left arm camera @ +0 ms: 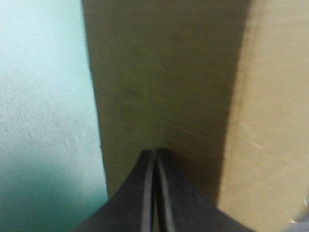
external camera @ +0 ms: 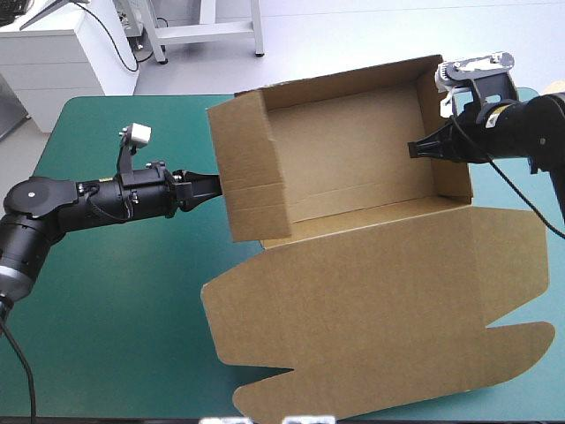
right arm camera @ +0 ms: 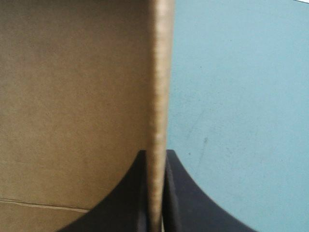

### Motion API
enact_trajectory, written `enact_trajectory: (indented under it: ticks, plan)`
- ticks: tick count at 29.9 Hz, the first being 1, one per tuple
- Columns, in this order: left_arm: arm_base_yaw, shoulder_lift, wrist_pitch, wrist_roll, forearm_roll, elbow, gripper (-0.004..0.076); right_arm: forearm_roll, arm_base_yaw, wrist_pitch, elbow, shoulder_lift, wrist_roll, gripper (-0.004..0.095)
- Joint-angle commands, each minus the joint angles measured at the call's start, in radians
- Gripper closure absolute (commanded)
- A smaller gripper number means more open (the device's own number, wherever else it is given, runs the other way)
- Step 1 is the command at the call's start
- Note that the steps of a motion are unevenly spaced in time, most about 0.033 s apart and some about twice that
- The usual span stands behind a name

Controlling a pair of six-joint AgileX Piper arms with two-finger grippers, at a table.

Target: Fold the box

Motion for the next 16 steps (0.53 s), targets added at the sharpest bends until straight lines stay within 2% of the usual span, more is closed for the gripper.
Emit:
enact_trajectory:
  ticks: [1, 7, 9, 11, 16]
  plan:
    - [-0.019, -0.04, -0.01, 0.009, -0.098, -0.024, 0.0732, -0.011, -0.007, -0.052, -0.029, -0.026, 0.017, 0.0927]
    - [-0.023, -0.04, 0.005, 0.021, -0.093, -0.024, 0.0731, -0.013, -0.007, -0.048, -0.029, -0.026, 0.017, 0.0927]
    - [-0.023, -0.04, 0.005, 0.028, -0.085, -0.024, 0.0705, -0.013, -0.007, -0.045, -0.029, -0.026, 0.017, 0.0927]
    - [-0.023, -0.04, 0.024, 0.064, -0.084, -0.024, 0.0619, -0.013, -0.007, -0.045, -0.029, -0.026, 0.017, 0.0927]
    - [-0.023, -0.04, 0.089, 0.069, -0.114, -0.024, 0.0299, -0.02, -0.007, -0.045, -0.029, -0.026, 0.015, 0.0927]
